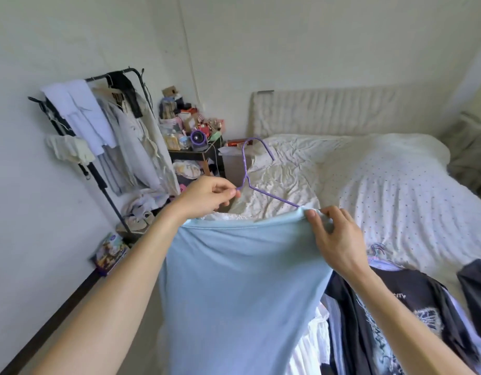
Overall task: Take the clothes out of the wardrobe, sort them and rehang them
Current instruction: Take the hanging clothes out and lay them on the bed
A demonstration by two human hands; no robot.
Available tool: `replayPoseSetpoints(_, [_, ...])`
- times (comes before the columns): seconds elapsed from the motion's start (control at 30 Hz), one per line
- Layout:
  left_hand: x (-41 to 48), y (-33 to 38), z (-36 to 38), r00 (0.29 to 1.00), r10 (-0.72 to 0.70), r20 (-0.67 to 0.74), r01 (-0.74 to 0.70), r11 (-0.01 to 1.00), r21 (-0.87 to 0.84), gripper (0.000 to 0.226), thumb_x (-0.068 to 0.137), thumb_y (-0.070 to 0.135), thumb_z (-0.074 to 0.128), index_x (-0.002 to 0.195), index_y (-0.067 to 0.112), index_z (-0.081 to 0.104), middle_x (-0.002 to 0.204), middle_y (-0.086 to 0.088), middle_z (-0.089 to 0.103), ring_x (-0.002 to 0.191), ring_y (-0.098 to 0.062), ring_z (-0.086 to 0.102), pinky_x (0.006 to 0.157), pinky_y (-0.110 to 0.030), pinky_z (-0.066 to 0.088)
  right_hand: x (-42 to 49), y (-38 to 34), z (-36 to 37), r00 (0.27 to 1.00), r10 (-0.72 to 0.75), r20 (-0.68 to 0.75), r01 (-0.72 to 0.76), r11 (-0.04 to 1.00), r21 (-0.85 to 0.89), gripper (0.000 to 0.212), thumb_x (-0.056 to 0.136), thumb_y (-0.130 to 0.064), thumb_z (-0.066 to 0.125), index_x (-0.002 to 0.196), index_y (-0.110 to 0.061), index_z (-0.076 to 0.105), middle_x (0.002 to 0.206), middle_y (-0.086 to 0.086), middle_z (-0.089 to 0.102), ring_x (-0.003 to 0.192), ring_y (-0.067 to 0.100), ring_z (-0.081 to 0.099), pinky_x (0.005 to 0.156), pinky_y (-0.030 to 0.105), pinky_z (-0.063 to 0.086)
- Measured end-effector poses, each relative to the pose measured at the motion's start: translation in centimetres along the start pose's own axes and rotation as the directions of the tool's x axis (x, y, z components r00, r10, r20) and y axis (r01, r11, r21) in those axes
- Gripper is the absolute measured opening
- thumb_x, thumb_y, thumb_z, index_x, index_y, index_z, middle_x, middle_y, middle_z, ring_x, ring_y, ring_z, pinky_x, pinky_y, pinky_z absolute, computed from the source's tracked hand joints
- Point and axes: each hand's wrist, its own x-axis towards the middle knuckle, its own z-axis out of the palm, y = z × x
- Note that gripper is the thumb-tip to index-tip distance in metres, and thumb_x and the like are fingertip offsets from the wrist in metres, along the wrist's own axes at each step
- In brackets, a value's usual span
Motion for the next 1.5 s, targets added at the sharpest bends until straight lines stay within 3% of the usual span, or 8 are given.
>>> replayPoseSetpoints(0.13, [3.2,-2.2,2.5,0.995,0.036,-0.092,-0.036,0.999,0.006,0.023,0.099,0.031,0.058,0.088,0.045,0.073,0.091,-0.003,0.075,0.083,-0.024,0.068,0.073,-0.034,0.050,2.3,1.7,1.3,0.999,0.051,-0.017,-0.051,0.999,-0.014,0.040,0.094,-0.056,0.053,0.105,-0.019,0.062,0.097,-0.002,0.052,0.086,0.018,0.049,0.077,0.030,0.036])
replayPoseSetpoints(0.33, [7.8,-3.4,6.9,0.986,0.004,-0.168,0.005,0.999,0.053,0.019,0.101,0.030,0.055,0.106,0.028,0.073,0.074,0.022,0.067,0.072,0.006,0.060,0.063,-0.014,0.041,6.5,6.0,2.6,0.994,0.103,0.038,-0.102,0.994,-0.029,0.041,0.095,-0.056,0.052,0.113,-0.020,0.061,0.102,-0.004,0.050,0.090,0.019,0.049,0.076,0.030,0.035])
replayPoseSetpoints(0.47, [10.1,-7.5,11.1,0.985,-0.053,-0.167,0.069,0.993,0.091,0.018,0.100,0.026,0.057,0.107,0.025,0.073,0.090,0.011,0.072,0.084,-0.013,0.065,0.064,-0.016,0.039,6.6,10.9,5.5,0.964,0.178,0.198,-0.166,0.983,-0.078,0.038,0.098,-0.051,0.049,0.117,-0.020,0.060,0.104,-0.002,0.052,0.097,0.027,0.058,0.079,0.032,0.038])
replayPoseSetpoints(0.7, [13.7,-15.9,16.2,0.972,-0.234,0.029,0.230,0.967,0.113,0.016,0.099,0.031,0.056,0.102,0.030,0.072,0.082,0.005,0.070,0.075,-0.017,0.063,0.069,-0.029,0.048,6.4,16.9,11.3,0.861,0.391,0.326,-0.350,0.920,-0.177,0.026,0.098,-0.042,0.054,0.116,-0.025,0.063,0.114,0.007,0.061,0.108,0.032,0.059,0.085,0.035,0.041])
replayPoseSetpoints(0.87, [17.5,-23.7,20.0,0.917,-0.345,0.201,0.329,0.938,0.109,0.016,0.100,0.030,0.055,0.102,0.033,0.071,0.097,0.009,0.075,0.082,-0.014,0.066,0.073,-0.027,0.050,6.4,20.3,16.8,0.775,0.522,0.358,-0.444,0.851,-0.280,0.028,0.098,-0.038,0.055,0.119,-0.021,0.063,0.117,0.008,0.060,0.109,0.032,0.059,0.085,0.034,0.042])
replayPoseSetpoints(1.17, [29.2,-34.7,24.8,0.945,-0.253,0.209,0.212,0.956,0.201,0.017,0.099,0.031,0.055,0.105,0.027,0.071,0.091,-0.005,0.071,0.089,-0.031,0.063,0.073,-0.039,0.049,9.8,26.0,27.7,0.698,0.644,0.313,-0.513,0.754,-0.409,0.040,0.095,-0.017,0.057,0.135,-0.015,0.052,0.123,0.015,0.056,0.117,0.038,0.054,0.093,0.039,0.042])
replayPoseSetpoints(1.3, [32.5,-39.2,29.0,0.986,-0.141,0.089,0.103,0.936,0.337,0.018,0.095,0.019,0.062,0.109,0.024,0.073,0.085,-0.014,0.070,0.082,-0.038,0.064,0.067,-0.042,0.051,11.0,29.0,31.4,0.702,0.634,0.325,-0.458,0.751,-0.475,0.071,0.094,-0.028,0.062,0.155,-0.019,0.027,0.150,0.014,0.037,0.137,0.035,0.037,0.113,0.040,0.029])
replayPoseSetpoints(1.5, [35.1,-45.4,35.1,0.982,-0.081,0.168,-0.030,0.820,0.571,0.048,0.074,0.002,0.074,0.114,0.029,0.073,0.078,-0.010,0.062,0.063,-0.035,0.061,0.053,-0.038,0.048,7.6,34.7,36.1,0.491,0.705,0.513,-0.258,0.680,-0.687,0.088,0.092,-0.066,0.037,0.158,-0.019,0.003,0.167,0.004,-0.004,0.152,0.027,0.011,0.121,0.038,0.015])
